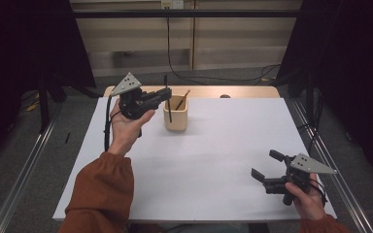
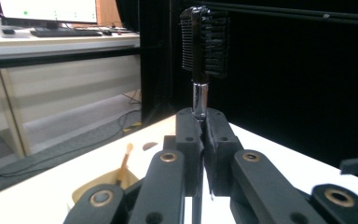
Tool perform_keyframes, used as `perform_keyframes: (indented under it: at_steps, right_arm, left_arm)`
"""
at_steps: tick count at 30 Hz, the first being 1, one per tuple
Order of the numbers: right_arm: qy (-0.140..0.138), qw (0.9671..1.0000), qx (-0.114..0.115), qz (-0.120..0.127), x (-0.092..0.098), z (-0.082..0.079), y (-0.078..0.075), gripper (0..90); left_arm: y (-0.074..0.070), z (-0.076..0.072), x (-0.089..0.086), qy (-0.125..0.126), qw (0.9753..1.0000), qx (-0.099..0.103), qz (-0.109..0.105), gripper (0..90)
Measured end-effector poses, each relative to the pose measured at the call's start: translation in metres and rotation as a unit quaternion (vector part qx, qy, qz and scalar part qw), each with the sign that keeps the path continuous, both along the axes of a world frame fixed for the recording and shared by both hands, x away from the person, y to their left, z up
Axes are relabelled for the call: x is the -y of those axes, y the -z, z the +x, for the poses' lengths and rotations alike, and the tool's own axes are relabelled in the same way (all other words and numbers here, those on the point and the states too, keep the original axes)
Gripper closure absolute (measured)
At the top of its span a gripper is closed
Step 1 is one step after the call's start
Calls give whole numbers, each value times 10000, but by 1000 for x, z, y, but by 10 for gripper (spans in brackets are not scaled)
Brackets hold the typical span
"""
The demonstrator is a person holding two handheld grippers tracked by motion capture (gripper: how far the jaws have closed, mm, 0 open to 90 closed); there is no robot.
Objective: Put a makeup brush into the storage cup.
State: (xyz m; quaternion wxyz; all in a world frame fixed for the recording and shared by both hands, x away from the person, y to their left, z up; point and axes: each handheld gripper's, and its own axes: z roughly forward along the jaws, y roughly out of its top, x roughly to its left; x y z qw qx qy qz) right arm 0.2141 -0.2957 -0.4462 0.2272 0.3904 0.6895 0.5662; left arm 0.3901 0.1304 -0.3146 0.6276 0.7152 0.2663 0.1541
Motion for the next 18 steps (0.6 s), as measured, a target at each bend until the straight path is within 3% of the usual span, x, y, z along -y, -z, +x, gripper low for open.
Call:
perform_keyframes:
  at_steps: [8,12,18]
  right_arm:
    - [18,10000,-12,12,0,0,0,0]
    - [-7,10000,-11,-21,-2,0,0,0]
    - [-29,10000,14,-27,-2,-1,0,0]
  left_arm:
    - [-6,15,6,-104,9996,74,240,857]
    - [-8,21,6,-129,9999,40,101,857]
    - [-6,29,9,-242,9996,-13,135,857]
